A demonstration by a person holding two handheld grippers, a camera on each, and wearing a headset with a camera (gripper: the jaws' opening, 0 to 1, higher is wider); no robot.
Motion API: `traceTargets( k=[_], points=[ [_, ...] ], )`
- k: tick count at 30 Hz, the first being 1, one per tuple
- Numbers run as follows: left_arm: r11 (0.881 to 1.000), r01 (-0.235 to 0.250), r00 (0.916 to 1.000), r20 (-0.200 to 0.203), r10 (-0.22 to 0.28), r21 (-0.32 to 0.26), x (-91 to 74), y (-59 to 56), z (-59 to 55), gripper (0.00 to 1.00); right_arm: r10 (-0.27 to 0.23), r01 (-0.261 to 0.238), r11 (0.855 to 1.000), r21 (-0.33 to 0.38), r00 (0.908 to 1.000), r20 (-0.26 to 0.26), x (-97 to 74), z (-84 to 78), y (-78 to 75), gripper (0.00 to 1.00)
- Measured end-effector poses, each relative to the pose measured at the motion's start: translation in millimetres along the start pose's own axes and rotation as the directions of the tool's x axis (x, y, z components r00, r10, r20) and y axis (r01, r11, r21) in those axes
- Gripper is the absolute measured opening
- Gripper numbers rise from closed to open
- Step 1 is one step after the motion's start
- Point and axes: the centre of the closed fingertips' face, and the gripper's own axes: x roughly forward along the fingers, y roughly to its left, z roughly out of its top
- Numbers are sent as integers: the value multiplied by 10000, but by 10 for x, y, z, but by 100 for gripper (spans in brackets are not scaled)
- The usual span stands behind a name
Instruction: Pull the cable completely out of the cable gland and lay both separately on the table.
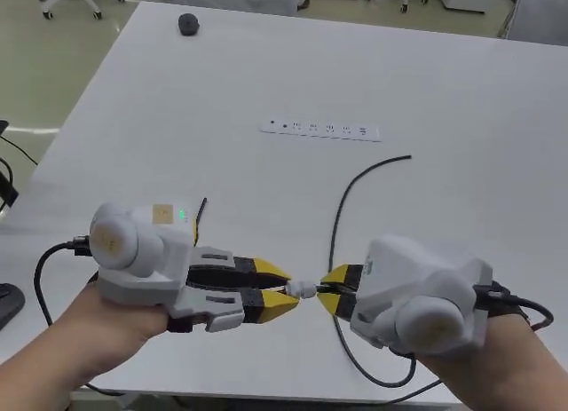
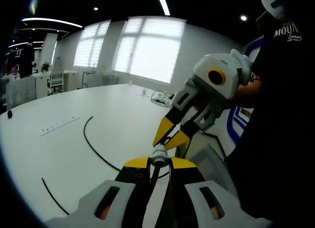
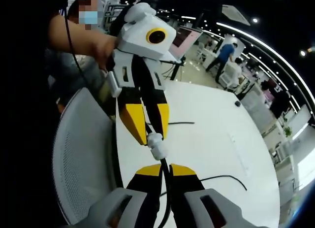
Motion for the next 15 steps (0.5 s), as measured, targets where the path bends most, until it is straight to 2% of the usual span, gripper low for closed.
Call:
traceTargets(
  k=[9, 15],
  points=[
    [9999, -53, 10000, -52, 54, 154, -2, -9, 6, 15, -53, 43, 9965, 834, 9999, 119, 8, -71, -29, 0],
    [9997, -127, 9999, -77, 129, 208, -13, -4, 1, 15, -92, 42, 9822, 1880, 9996, 257, 2, -175, -82, 0]
  ],
)
